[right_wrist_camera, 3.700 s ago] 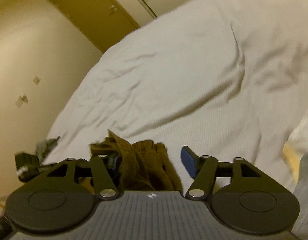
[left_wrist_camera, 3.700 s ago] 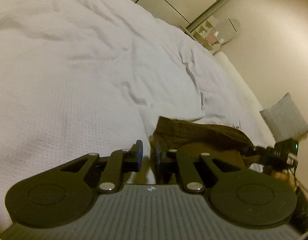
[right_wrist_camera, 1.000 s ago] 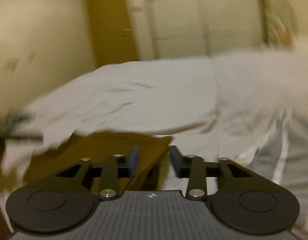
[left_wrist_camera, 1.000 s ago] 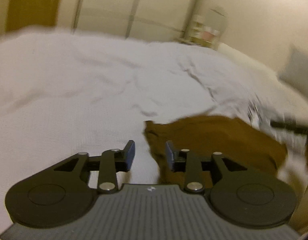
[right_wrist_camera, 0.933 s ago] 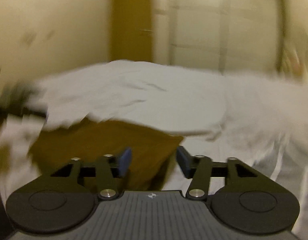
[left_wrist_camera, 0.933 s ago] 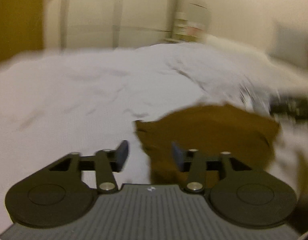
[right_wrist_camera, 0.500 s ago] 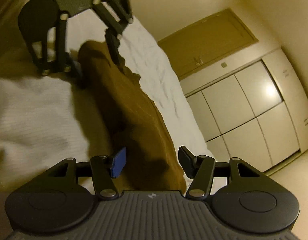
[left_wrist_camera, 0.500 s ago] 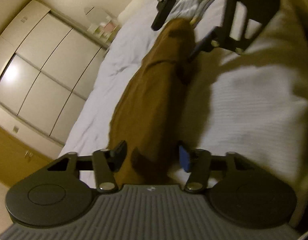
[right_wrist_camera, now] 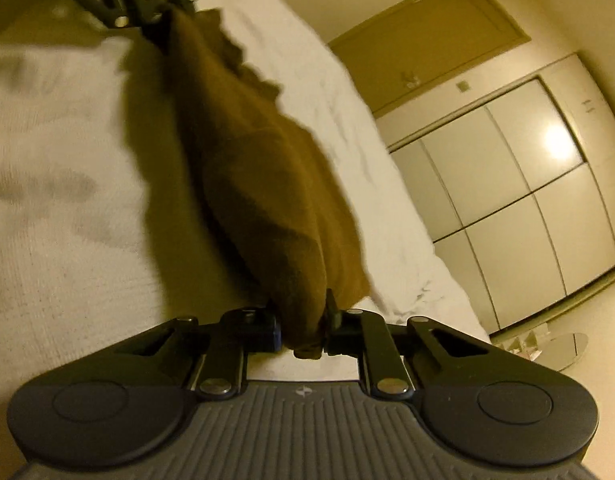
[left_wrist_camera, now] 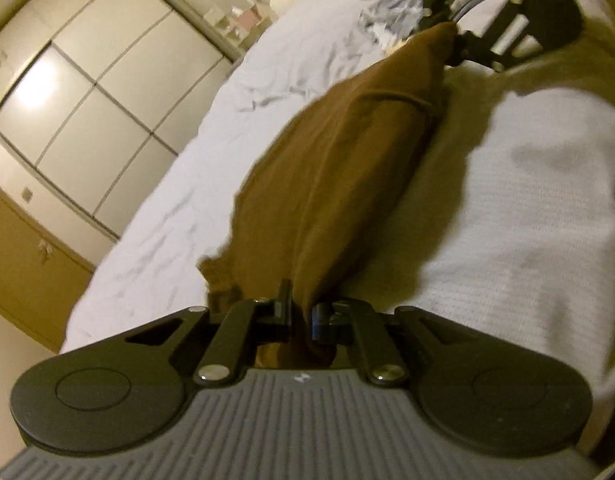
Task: Fold clothes
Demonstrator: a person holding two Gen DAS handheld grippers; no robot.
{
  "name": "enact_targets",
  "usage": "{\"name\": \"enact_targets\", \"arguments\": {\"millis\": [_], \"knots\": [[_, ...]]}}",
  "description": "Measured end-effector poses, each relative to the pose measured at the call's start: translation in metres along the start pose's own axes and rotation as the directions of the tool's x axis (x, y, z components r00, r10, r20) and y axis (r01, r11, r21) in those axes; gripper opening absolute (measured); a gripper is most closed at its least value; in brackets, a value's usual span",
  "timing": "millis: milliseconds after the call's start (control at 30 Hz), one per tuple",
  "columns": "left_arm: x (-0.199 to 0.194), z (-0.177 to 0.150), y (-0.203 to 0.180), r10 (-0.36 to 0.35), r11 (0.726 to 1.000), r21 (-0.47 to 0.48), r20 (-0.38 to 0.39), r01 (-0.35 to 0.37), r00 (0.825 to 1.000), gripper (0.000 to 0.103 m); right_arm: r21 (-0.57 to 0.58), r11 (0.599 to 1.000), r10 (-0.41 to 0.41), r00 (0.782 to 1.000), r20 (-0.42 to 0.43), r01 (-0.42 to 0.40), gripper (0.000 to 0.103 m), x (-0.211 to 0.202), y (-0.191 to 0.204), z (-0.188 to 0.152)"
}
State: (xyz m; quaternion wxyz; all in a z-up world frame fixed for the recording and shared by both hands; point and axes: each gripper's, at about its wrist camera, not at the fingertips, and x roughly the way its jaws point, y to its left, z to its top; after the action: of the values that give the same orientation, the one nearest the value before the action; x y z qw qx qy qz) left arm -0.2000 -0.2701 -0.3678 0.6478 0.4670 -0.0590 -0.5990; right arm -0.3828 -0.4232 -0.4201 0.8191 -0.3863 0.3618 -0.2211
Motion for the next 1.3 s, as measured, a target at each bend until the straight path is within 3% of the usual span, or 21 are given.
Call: {"name": "enact_targets", "arguments": {"millis": [100,200,267,333,367,433,500,600,767,800,867,933,1000,1200,1300], "knots": [[-0.013,-0.002,0.001,-0.019,1.0,0.003,0.022,0.019,1.0,0.007,0.001,1.0,0.009,1.0,-0.007,-0.009,0.014,-0.006,-0.003,-0.009],[0.0,-0.009,-0.015,-0.046,0.998,0.051,-0.016,0.047,0.999,0.007,-0.075,0.995,0.057,0.997,-0.054,-0.061,0.015,0.003,0.016,-0.021],[0.002,-0.011,-0.023,-0.031,0.996,0.079,-0.026,0.033,0.999,0.01,-0.069,0.997,0.037,0.997,-0.067,-0.041,0.015,-0.001,0.021,-0.022],[-0.003,-0.014,-0.025,-0.023,0.997,0.074,-0.033,0.026,0.999,0.016,-0.043,0.999,0.007,0.995,-0.095,-0.011,0.028,-0.007,0.018,-0.025],[-0.006,-0.016,-0.024,-0.018,0.998,0.067,-0.034,0.02,0.999,0.027,-0.032,0.999,-0.011,0.995,-0.103,0.007,0.034,-0.012,0.017,-0.028],[-0.015,-0.022,-0.024,0.012,0.997,0.07,-0.036,-0.009,0.999,0.035,-0.018,0.999,-0.045,0.993,-0.107,0.044,0.05,-0.027,0.017,-0.031],[-0.027,-0.026,-0.028,0.037,0.994,0.1,-0.024,-0.035,0.999,0.036,-0.018,0.998,-0.067,0.992,-0.105,0.066,0.052,-0.042,0.022,-0.031],[-0.033,-0.022,-0.043,0.041,0.982,0.181,0.022,-0.045,0.999,0.038,-0.021,0.998,-0.054,0.997,-0.05,0.053,0.052,-0.063,0.037,-0.019],[-0.018,-0.006,-0.062,0.02,0.963,0.268,0.077,-0.04,0.997,0.037,-0.139,0.989,-0.045,0.998,0.034,0.049,0.051,-0.055,0.07,0.017],[-0.011,-0.003,-0.06,0.016,0.965,0.26,0.068,-0.033,0.998,0.036,-0.173,0.983,-0.056,0.997,0.046,0.063,0.05,-0.048,0.074,0.02],[0.002,0.001,-0.056,0.009,0.971,0.239,0.049,-0.021,0.999,0.009,-0.222,0.972,-0.066,0.997,0.048,0.075,0.047,-0.031,0.077,0.027],[0.01,0.0,-0.048,0.006,0.983,0.186,0.024,-0.011,1.0,0.008,-0.234,0.97,-0.052,0.998,0.044,0.061,0.033,-0.018,0.074,0.029],[0.01,-0.004,-0.042,-0.014,0.991,0.137,0.024,0.01,1.0,0.007,-0.173,0.985,0.006,0.999,0.04,0.001,0.026,-0.018,0.062,0.022],[0.006,-0.011,-0.035,-0.046,0.996,0.079,0.038,0.043,0.998,0.007,-0.259,0.965,-0.018,0.998,0.06,0.033,0.026,-0.026,0.064,-0.007],[0.003,-0.012,-0.029,-0.061,0.996,0.068,0.036,0.058,0.997,0.007,-0.219,0.975,-0.028,1.0,0.003,0.028,0.026,-0.025,0.059,-0.02]]}}
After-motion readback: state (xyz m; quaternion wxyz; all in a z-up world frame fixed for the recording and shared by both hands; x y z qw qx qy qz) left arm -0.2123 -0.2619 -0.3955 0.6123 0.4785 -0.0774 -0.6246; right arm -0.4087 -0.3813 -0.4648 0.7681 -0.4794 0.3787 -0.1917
